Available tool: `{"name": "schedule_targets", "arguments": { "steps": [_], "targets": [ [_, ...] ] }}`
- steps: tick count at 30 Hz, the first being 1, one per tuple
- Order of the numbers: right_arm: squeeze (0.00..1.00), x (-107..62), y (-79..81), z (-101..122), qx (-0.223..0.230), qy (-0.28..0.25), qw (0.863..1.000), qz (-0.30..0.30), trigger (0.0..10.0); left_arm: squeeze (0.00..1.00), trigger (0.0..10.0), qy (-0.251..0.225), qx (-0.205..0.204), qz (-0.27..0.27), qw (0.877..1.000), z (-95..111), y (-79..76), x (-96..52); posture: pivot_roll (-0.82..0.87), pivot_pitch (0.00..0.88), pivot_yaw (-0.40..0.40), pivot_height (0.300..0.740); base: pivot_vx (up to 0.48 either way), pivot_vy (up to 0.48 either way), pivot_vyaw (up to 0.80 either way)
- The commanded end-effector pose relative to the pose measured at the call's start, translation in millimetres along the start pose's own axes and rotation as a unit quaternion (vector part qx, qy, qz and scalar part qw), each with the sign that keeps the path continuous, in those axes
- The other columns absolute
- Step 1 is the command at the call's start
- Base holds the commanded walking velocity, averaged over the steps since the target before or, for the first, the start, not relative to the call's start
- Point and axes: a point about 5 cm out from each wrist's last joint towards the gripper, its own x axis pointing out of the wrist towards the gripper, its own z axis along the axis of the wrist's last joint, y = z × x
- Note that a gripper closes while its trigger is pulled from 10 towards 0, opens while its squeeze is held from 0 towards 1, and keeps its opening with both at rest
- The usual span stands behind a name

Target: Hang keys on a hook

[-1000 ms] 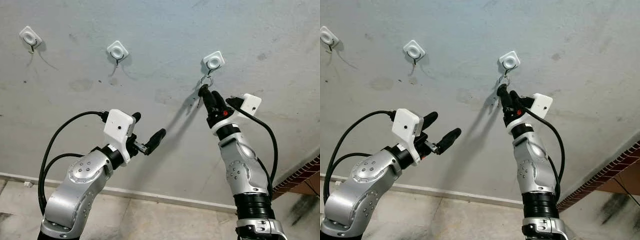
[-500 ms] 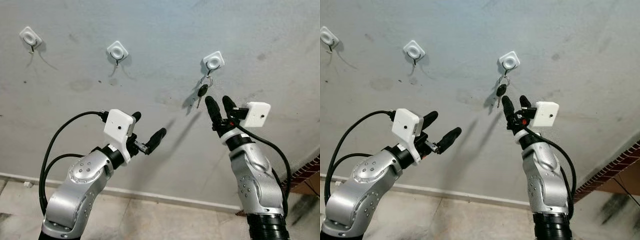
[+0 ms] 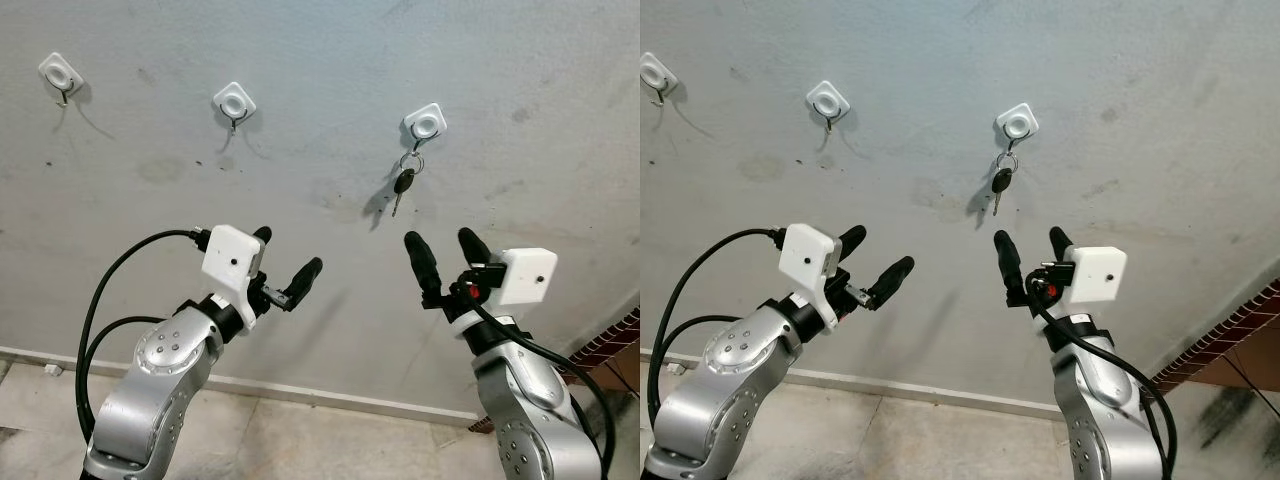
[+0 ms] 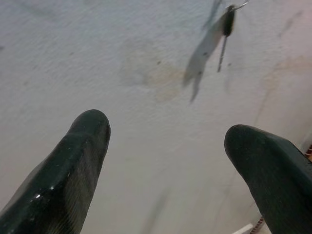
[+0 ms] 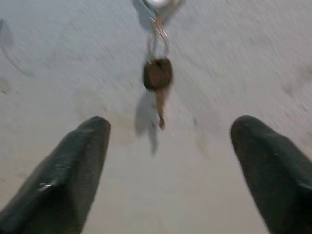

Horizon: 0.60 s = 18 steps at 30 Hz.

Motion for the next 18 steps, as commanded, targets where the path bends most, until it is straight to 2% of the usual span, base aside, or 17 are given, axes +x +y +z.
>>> {"name": "schedule_targets", "arguments": {
  "steps": [1, 2, 6, 11, 12, 13, 14, 15, 16, 17, 18],
  "targets": [
    [1.00, -4.4, -0.4, 2, 0.004, 0.005, 1.000, -0.010, 10.0, 0.00, 10.0, -0.003, 0.005, 0.007, 1.000, 1, 1.4, -0.3, 0.13, 0.000, -0.099, 0.740, 0.000, 0.000, 0.00],
    [1.00, -10.0, -0.3, 0, 0.015, 0.014, 1.000, -0.016, 10.0, 0.00, 10.0, -0.011, 0.004, 0.017, 1.000, 2, 3.6, 0.1, 0.12, 0.000, -0.100, 0.740, 0.000, 0.000, 0.00],
    [1.00, -15.1, 1.1, -2, 0.028, 0.025, 0.999, -0.018, 10.0, 0.00, 10.0, -0.021, 0.004, 0.027, 0.999, 4, 5.9, 1.2, 0.12, 0.000, -0.100, 0.740, 0.000, 0.000, 0.00],
    [1.00, -26.3, 2.7, -2, 0.009, 0.035, 0.999, -0.036, 10.0, 0.00, 10.0, -0.021, 0.011, 0.028, 0.999, 3, 6.6, 1.0, 0.11, 0.000, -0.097, 0.740, 0.000, 0.000, 0.00],
    [0.00, -30.5, 0.9, -1, 0.001, 0.041, 0.998, -0.049, 10.0, 0.00, 10.0, -0.023, 0.011, 0.031, 0.999, 3, 7.5, 0.3, 0.10, 0.000, -0.094, 0.740, 0.000, 0.000, 0.00],
    [0.00, -30.5, 0.9, -1, 0.001, 0.041, 0.998, -0.049, 10.0, 0.00, 10.0, -0.023, 0.011, 0.031, 0.999, 3, 7.5, 0.3, 0.10, 0.000, -0.094, 0.740, 0.000, 0.000, 0.00],
    [0.00, -32.3, -0.5, -1, -0.002, 0.043, 0.998, -0.055, 10.0, 0.24, 10.0, -0.024, -0.002, 0.025, 0.999, 3, 7.3, -0.3, 0.10, 0.000, -0.094, 0.740, 0.000, 0.000, 0.00],
    [0.00, -32.3, -0.5, -1, -0.002, 0.043, 0.998, -0.055, 10.0, 0.24, 10.0, -0.024, -0.002, 0.025, 0.999, 3, 7.3, -0.3, 0.10, 0.000, -0.094, 0.740, 0.000, 0.000, 0.00],
    [0.00, -33.9, -2.7, -1, -0.010, 0.047, 0.997, -0.064, 10.0, 1.00, 10.0, -0.028, 0.004, 0.034, 0.999, 4, 9.5, -0.6, 0.10, 0.000, -0.093, 0.740, 0.000, 0.000, 0.00],
    [0.00, -33.9, -2.7, -1, -0.010, 0.047, 0.997, -0.064, 10.0, 1.00, 10.0, -0.028, 0.004, 0.034, 0.999, 4, 9.5, -0.6, 0.10, 0.000, -0.093, 0.740, 0.000, 0.000, 0.00],
    [0.00, -34.9, -4.5, -1, -0.015, 0.051, 0.996, -0.072, 10.0, 1.00, 8.8, -0.032, -0.002, 0.039, 0.999, 4, 10.7, -0.4, 0.10, 0.000, -0.093, 0.740, 0.000, 0.000, 0.00]
  ]
}}
